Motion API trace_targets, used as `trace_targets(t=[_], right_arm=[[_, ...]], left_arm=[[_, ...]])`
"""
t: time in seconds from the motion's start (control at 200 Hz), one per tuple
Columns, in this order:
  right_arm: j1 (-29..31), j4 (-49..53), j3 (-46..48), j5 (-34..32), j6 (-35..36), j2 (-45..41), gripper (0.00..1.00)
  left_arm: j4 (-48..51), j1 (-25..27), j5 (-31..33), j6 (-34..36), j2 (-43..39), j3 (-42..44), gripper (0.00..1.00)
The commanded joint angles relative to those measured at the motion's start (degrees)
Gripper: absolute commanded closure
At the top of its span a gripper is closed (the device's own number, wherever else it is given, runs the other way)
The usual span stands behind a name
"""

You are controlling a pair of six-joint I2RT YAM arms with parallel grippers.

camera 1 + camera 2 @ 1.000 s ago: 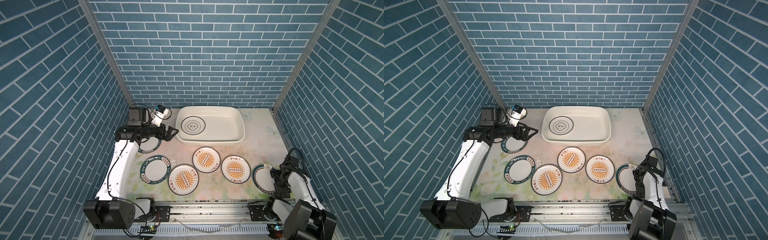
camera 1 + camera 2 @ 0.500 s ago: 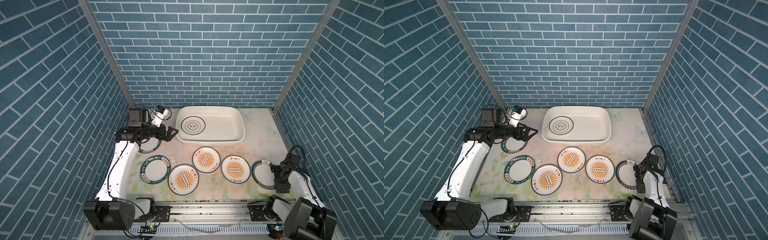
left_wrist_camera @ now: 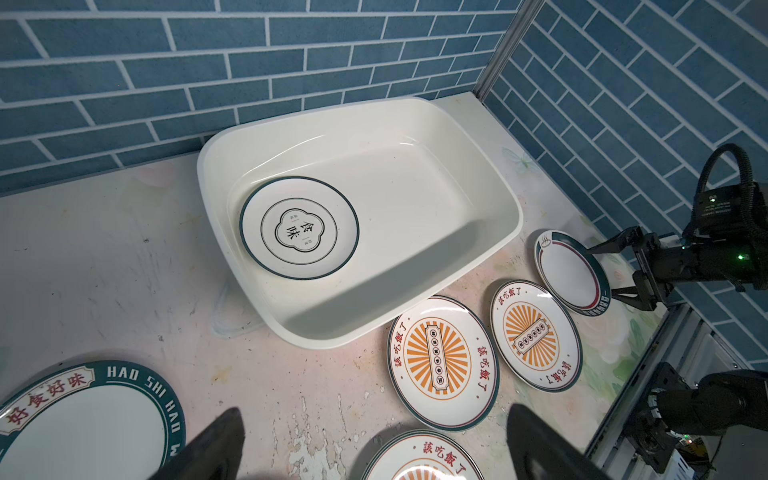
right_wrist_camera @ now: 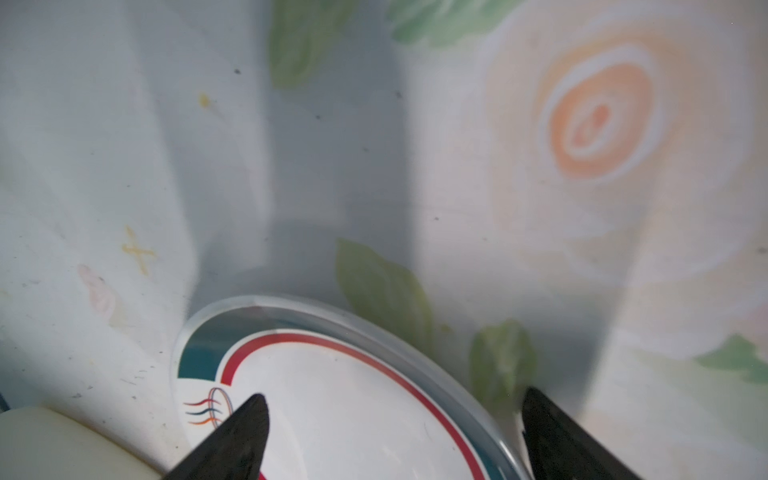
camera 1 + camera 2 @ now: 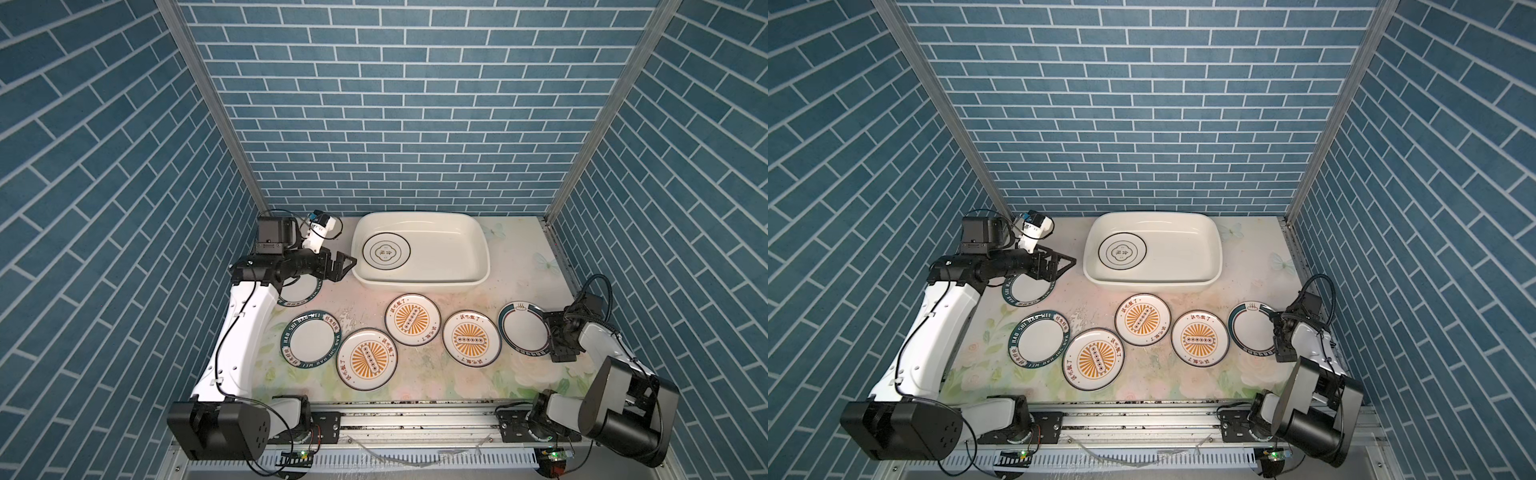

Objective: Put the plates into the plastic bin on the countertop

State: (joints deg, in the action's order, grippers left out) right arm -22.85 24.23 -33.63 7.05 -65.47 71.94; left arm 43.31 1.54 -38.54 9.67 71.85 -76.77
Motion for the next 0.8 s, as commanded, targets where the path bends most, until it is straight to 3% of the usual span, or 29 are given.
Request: trace_targets(t=[0.0, 0.33, 0.795], right_arm=[[-0.1, -4.1, -1.8, 2.5, 2.0, 2.3, 0.07], [-0.1, -10.6, -2.6, 8.5, 5.4, 8.5, 0.15], [-0.1, -4.6, 3.7, 9.4, 10.8, 0.2, 0.19]], left_arm=[[-0.9, 0.4, 0.3, -0.4, -0.4, 0.5, 0.0], [-0.7, 0.5, 0.4, -0.2, -0.7, 0.5, 0.01], [-1.5, 0.7, -1.4, 0.5, -1.2, 0.5, 0.0]])
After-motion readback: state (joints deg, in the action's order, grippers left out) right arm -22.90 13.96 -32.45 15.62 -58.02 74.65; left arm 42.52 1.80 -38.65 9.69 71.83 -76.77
